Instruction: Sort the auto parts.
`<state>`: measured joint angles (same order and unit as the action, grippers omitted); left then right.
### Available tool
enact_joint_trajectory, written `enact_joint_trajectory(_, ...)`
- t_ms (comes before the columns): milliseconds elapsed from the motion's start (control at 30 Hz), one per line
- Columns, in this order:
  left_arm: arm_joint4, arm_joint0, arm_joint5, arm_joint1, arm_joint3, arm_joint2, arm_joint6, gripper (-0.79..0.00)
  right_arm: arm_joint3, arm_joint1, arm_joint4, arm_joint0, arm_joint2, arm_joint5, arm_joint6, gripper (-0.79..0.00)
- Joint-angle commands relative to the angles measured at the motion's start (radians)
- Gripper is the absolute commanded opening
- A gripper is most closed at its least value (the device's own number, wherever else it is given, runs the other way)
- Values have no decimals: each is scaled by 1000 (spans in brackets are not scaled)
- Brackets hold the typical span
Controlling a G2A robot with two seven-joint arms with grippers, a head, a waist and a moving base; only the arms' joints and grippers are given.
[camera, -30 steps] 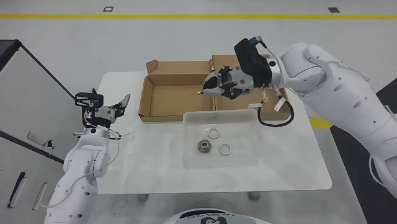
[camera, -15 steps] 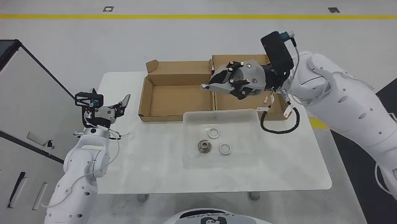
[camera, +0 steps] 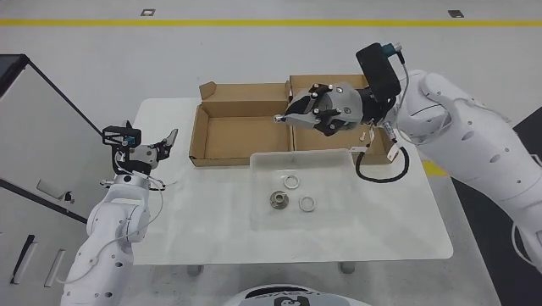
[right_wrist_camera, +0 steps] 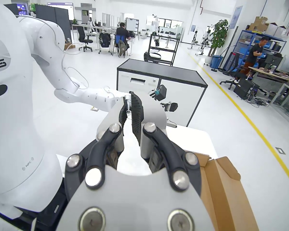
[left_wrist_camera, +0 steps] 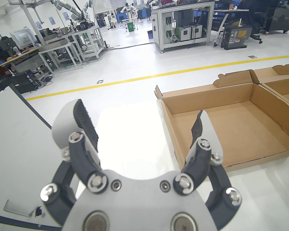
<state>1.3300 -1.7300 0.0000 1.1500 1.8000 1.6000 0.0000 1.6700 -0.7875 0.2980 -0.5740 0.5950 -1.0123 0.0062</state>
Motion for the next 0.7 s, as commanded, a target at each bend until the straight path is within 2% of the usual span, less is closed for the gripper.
enact_joint_trajectory(0,0,0,0,0,0,0,0,0,3,-1,2,0,2,3,16,-785)
enact_joint_trajectory(67,0,0,0,0,0,0,0,0,25,2,54,4,17,17,73,-785)
enact_joint_trajectory(200,0,0,0,0,0,0,0,0,49,9,39,-52,68,2,15,-785)
enact_joint_trajectory(467,0,0,0,0,0,0,0,0,135,14,38,-188,180,0,-194,-785)
enact_joint_trajectory(667,0,0,0,0,0,0,0,0,202,4,101,-266,243,0,-360,-785)
